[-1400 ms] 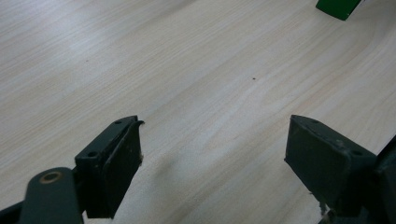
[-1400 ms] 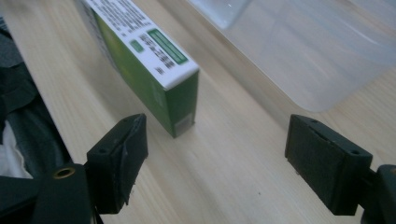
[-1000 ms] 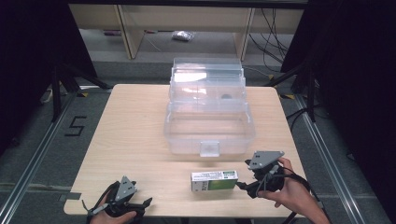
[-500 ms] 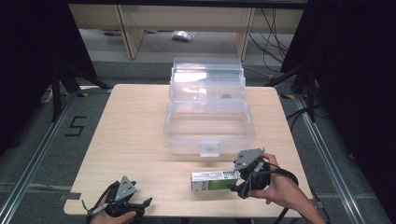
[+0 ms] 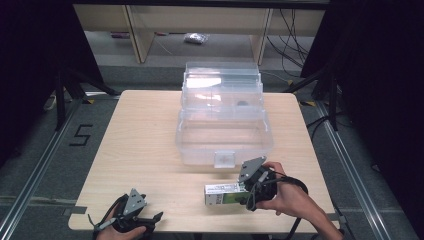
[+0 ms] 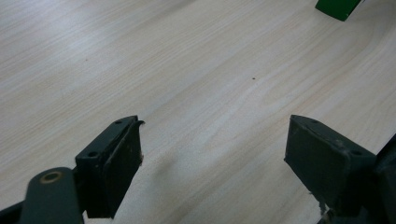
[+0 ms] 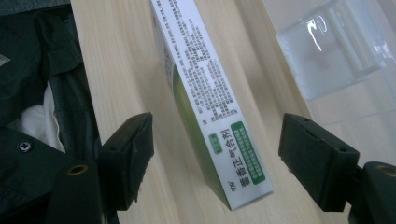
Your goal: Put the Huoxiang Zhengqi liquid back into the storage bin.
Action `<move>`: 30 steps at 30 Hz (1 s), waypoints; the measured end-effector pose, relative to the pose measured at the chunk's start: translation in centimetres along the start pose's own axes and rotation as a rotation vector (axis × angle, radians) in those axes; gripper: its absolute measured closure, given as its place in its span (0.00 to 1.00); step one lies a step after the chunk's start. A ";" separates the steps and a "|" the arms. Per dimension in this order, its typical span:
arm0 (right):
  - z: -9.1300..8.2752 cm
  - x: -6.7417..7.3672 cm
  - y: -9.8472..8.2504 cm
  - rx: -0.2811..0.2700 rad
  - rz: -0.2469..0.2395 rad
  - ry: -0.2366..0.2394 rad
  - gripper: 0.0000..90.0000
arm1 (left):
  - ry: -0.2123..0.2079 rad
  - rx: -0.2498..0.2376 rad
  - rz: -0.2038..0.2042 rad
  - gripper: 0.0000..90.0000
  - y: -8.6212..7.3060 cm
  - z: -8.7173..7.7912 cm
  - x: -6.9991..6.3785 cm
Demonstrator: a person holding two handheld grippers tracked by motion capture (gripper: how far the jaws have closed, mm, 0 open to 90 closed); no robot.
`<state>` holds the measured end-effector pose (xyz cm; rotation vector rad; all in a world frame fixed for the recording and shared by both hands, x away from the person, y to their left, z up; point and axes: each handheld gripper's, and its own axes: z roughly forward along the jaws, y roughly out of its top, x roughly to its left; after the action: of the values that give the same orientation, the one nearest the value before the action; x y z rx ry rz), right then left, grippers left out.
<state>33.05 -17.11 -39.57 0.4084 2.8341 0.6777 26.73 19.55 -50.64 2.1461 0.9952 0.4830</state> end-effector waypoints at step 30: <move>2.6 0.2 3.2 0.123 -0.057 0.088 0.38 | -0.009 0.002 0.002 0.20 0.0 -0.1 0.0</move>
<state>34.25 -13.30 -40.38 0.3224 2.9683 0.5244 26.67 19.57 -50.58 2.1493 0.9884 0.4729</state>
